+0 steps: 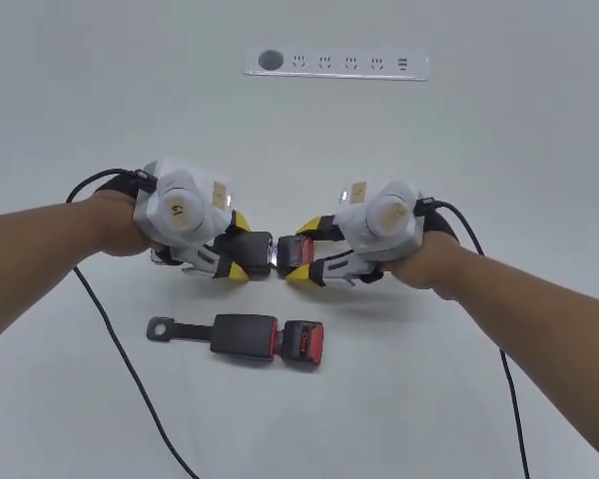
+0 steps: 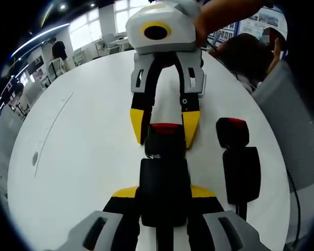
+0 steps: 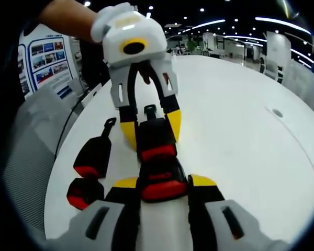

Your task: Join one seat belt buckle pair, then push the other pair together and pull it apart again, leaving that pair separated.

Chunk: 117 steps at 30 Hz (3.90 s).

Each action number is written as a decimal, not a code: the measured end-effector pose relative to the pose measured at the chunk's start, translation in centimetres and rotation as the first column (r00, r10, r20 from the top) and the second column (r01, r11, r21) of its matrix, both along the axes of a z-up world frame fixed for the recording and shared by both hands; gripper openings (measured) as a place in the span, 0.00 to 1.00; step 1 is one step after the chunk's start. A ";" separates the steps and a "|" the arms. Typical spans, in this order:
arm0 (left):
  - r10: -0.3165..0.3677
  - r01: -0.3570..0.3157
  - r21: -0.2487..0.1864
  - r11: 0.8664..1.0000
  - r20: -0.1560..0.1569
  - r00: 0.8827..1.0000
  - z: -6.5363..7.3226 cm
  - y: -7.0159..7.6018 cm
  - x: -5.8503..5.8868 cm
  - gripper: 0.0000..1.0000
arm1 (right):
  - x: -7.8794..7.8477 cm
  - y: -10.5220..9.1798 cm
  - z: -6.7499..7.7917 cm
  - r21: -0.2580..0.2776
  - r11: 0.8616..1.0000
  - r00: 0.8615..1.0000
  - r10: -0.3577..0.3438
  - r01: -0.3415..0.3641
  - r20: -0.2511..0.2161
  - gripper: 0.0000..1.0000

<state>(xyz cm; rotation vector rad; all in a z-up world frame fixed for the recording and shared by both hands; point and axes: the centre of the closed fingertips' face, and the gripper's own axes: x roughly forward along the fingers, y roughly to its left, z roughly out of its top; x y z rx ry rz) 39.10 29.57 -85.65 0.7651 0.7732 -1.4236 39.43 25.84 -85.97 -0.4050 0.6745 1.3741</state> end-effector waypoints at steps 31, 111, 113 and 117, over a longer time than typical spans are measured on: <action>0.014 -0.014 -0.001 1.000 -0.002 1.000 0.0 0.1 -0.1 0.36 | 0.0 -0.2 0.0 -0.022 1.000 1.000 0.010 -0.010 0.010 0.35; 0.009 -0.009 0.033 0.999 -0.005 1.000 0.0 0.1 0.0 0.36 | -1.8 -15.2 0.7 -0.058 0.996 0.998 -0.069 0.068 -0.014 0.36; 0.008 -0.008 0.033 0.999 -0.005 1.000 0.0 0.1 0.0 0.36 | -1.9 -15.4 0.7 -0.061 0.996 0.998 -0.069 0.068 -0.015 0.36; 0.007 -0.007 0.033 0.999 -0.005 1.000 0.0 0.1 -0.1 0.36 | -1.9 -15.8 0.7 -0.067 0.996 0.998 -0.067 0.066 -0.014 0.36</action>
